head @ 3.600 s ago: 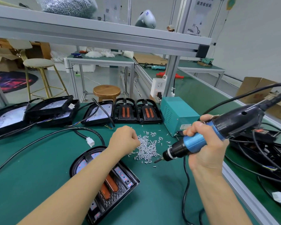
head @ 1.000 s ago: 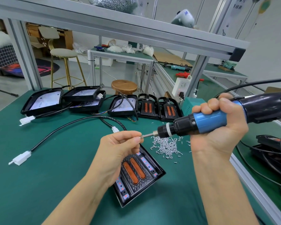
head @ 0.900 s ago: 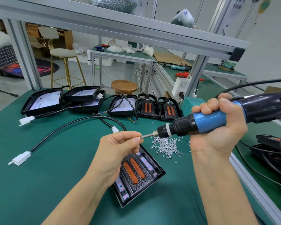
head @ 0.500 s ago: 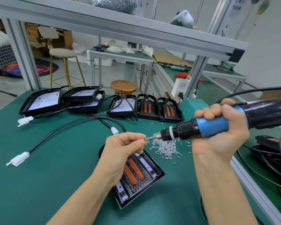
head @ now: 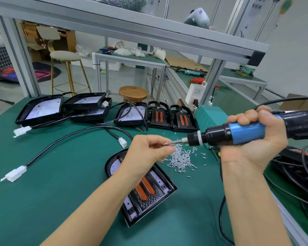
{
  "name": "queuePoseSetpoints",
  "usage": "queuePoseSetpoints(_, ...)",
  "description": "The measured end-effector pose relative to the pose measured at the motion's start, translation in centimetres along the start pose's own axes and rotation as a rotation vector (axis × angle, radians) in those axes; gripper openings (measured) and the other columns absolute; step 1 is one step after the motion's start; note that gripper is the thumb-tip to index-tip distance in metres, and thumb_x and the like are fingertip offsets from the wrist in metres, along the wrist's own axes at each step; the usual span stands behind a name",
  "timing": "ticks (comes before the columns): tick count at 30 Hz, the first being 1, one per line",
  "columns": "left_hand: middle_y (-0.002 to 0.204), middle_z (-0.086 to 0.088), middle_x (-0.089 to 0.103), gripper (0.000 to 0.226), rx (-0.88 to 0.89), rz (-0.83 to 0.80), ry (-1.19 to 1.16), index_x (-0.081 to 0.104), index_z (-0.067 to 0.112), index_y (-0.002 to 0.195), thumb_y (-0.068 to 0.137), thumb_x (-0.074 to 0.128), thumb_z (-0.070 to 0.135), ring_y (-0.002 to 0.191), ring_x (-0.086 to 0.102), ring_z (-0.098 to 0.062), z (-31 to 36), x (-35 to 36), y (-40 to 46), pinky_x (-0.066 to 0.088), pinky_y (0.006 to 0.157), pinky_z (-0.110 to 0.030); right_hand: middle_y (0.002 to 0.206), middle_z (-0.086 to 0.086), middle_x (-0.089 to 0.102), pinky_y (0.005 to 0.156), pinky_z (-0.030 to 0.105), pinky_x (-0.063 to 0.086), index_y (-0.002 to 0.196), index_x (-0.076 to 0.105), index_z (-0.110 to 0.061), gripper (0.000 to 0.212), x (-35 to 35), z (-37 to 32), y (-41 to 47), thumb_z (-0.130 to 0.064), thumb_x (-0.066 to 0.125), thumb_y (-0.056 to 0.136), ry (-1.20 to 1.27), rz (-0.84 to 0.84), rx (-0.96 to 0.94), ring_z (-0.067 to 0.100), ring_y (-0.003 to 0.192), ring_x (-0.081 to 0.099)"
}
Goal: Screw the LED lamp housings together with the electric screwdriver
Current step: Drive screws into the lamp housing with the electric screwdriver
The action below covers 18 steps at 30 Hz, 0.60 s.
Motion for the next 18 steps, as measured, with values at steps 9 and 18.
queuePoseSetpoints(9, 0.100, 0.004, 0.068, 0.036, 0.014, 0.018, 0.672, 0.067, 0.018, 0.115, 0.080, 0.073, 0.014, 0.083, 0.056, -0.013, -0.9, -0.4, 2.4, 0.045, 0.081, -0.026, 0.055, -0.007, 0.050, 0.058, 0.022, 0.044, 0.078, 0.050, -0.018, 0.010, -0.9, -0.8, 0.6, -0.013, 0.051, 0.069, -0.013, 0.015, -0.019, 0.009, 0.049, 0.046)
queuePoseSetpoints(18, 0.116, -0.006, 0.057, 0.049, -0.202, 0.515, 0.868, 0.054, 0.018, 0.123, 0.084, 0.061, 0.047, 0.107, 0.055, -0.025, -1.6, -12.2, -3.0, 0.041, 0.091, -0.037, 0.051, -0.006, 0.045, 0.057, 0.023, 0.044, 0.083, 0.050, -0.018, 0.017, -2.3, 1.4, -1.8, -0.010, 0.049, 0.069, -0.197, -0.044, 0.048, 0.009, 0.047, 0.043)
Point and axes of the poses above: each hand's wrist, its own y-axis towards the middle knuckle, its own x-axis out of the palm, z = x × y, the point moved 7 cm from there along y, towards the middle knuckle
